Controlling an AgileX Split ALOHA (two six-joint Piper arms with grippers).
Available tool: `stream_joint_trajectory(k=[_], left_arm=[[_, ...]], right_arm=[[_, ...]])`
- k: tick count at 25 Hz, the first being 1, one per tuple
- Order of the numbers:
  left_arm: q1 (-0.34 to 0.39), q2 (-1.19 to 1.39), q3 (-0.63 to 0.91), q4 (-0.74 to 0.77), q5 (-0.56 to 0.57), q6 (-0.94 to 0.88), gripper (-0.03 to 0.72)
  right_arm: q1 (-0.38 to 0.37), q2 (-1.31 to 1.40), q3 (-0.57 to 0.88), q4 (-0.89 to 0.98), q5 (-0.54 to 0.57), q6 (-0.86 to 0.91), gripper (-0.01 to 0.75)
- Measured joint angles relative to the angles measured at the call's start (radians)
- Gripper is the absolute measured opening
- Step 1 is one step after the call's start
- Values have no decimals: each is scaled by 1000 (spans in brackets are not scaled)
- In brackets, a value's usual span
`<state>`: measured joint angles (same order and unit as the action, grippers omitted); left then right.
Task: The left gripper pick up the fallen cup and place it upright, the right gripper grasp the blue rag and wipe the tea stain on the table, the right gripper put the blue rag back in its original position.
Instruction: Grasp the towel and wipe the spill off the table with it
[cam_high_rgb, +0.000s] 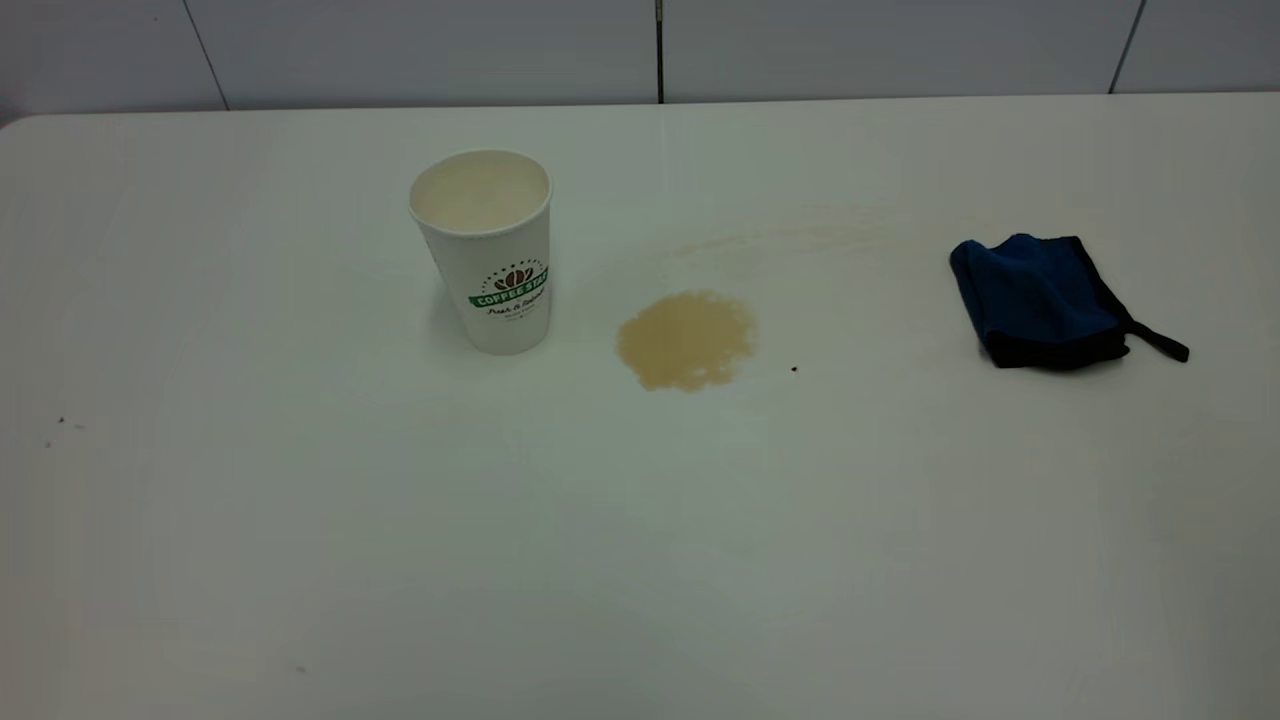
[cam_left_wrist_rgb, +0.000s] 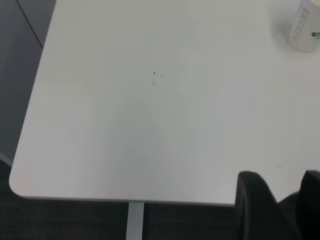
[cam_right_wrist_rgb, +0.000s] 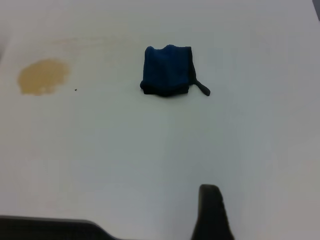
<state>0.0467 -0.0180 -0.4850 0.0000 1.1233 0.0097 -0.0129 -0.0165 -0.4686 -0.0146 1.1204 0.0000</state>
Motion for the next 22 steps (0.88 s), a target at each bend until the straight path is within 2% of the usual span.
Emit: stream_joint_trajectory(k=[7,14,19,22], left_arm=[[0,0,0,5,0,0,240],[0,0,0,5,0,0,240],[0,0,0,5,0,-1,240],[0,0,0,5,0,-1,240]], right_arm=[[0,56,-13,-45,-29,7,618],[0,489,-148,-67,-196,8,711],[0,816,-265,-65,-331,12,717],[0,985,-314,-63,-374,44,715]])
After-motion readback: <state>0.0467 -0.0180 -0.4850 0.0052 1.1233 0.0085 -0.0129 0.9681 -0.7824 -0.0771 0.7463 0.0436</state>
